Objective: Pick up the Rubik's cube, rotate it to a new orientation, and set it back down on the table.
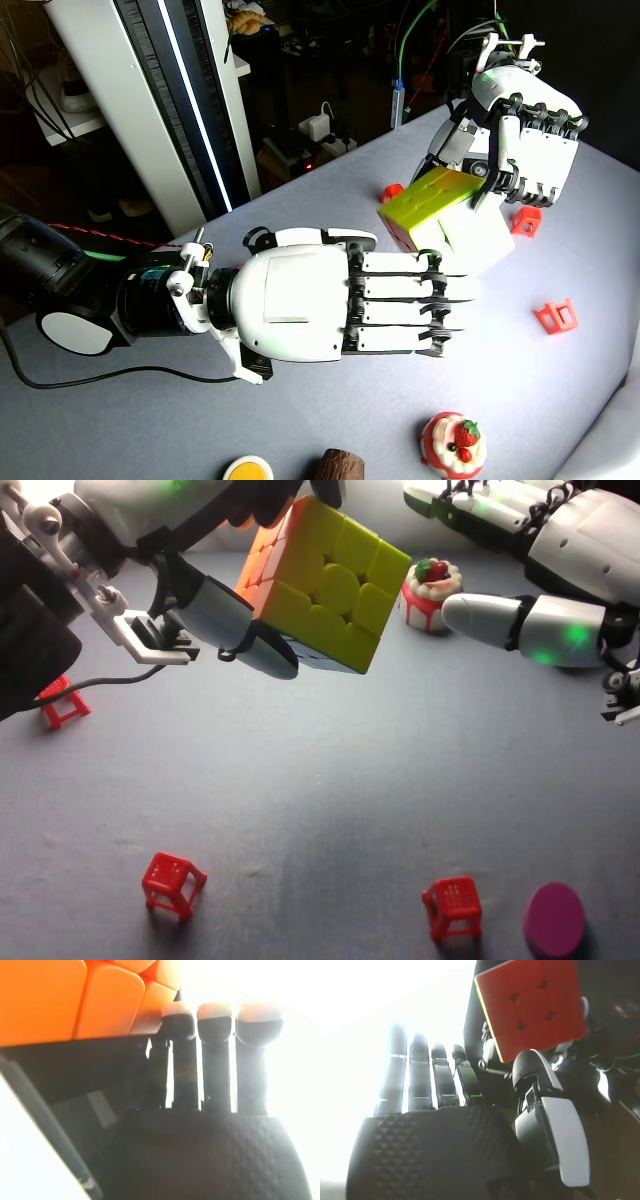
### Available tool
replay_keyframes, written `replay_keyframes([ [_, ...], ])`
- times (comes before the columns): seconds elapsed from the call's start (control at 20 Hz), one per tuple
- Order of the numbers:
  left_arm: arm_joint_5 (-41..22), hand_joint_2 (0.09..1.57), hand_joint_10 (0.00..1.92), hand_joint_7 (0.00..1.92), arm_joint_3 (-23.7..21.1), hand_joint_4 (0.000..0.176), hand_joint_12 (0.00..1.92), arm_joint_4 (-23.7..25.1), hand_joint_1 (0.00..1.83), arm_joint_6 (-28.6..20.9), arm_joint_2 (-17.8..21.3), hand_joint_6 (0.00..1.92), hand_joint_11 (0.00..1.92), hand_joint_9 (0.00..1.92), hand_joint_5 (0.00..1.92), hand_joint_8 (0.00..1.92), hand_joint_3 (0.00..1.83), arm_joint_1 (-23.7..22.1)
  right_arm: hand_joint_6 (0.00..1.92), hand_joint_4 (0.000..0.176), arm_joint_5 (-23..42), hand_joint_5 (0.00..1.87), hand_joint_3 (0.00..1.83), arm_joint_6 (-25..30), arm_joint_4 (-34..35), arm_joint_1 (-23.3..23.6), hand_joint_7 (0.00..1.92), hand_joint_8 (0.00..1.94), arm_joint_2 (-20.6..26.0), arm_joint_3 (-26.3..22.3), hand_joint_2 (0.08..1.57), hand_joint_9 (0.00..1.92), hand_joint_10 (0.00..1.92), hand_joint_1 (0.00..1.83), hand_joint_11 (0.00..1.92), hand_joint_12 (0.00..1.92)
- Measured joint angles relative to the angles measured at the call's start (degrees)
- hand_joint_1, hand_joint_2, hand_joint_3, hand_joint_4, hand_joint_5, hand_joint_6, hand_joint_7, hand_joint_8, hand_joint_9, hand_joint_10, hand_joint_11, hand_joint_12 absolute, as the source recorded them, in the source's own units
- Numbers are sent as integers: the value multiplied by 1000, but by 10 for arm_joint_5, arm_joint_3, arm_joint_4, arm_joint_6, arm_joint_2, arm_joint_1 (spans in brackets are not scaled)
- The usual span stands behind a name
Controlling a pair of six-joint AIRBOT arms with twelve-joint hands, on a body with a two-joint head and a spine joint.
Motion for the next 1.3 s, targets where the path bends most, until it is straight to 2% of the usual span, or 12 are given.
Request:
replay_keyframes([
  [0.15,-1,916,1921,681,-1,0,1921,0,1210,0,0,1189,921,788,885,1806,670,0,17,0,-1,53,2,0,-8,-3,53,1,-3,0,1381,0,344,39,0,196],
  [0.25,-4,761,1921,755,-1,0,1921,0,1207,0,0,1424,1055,926,880,1916,1043,0,0,0,-1,1,1,0,-8,-3,8,2,-3,0,1384,0,234,21,0,12],
  [0.4,-9,785,1921,961,-4,0,1921,0,1115,0,0,1453,1184,1073,865,1921,850,0,12,0,-1,30,0,0,-7,-3,49,20,-3,0,1379,28,121,1,18,9],
  [0.5,-10,799,1921,1074,-4,0,1921,3,1093,1,0,1556,1373,1243,821,1921,896,0,36,0,-1,90,1,0,-7,-3,62,23,-4,0,1382,25,116,0,0,0],
  [0.55,-10,730,1921,920,-4,0,1921,2,1153,1,0,1716,1307,1176,789,1921,1181,0,46,0,-1,112,4,0,-7,-5,62,22,-6,0,1390,15,111,0,0,0],
  [0.7,-17,696,1921,884,-4,0,1921,2,1167,0,0,1712,1239,1127,817,1882,1241,0,6,0,-4,25,0,0,-13,-7,25,3,-10,0,1372,29,102,0,13,6],
  [0.75,-20,1014,1828,639,-5,0,1921,1,1180,1,0,1455,708,542,861,1551,511,0,2,0,-3,18,0,0,-16,-7,4,0,-11,0,1371,14,99,0,4,3],
  [0.85,-20,847,1585,496,-5,0,1921,3,1178,4,0,1020,405,345,1036,1216,491,0,0,0,-1,4,0,0,-15,-14,2,0,-11,0,1373,4,97,0,30,20],
  [0.95,-24,1112,1787,659,-5,0,1921,2,1208,1,0,1273,618,478,925,1346,190,0,0,0,-7,0,6,0,-20,-24,0,0,-11,0,1370,50,71,0,0,458],
  [1.05,-27,897,1458,319,-8,0,1921,6,1167,0,0,1077,86,60,990,1090,431,0,25,0,-9,72,0,0,-21,-27,152,42,-11,-3,1354,222,225,0,0,1052],
  [1.1,-23,856,1264,280,-8,0,1921,9,1173,1,0,998,16,11,1040,915,462,0,15,0,-5,76,0,0,-20,-29,179,20,-11,-5,1352,161,407,0,0,1038],
  [1.3,-21,870,1545,374,-8,0,1921,6,1173,1,3,1029,177,136,1019,1168,454,1,0,0,-5,11,0,0,-14,-32,127,0,-11,-16,1346,0,765,0,0,1015],
])
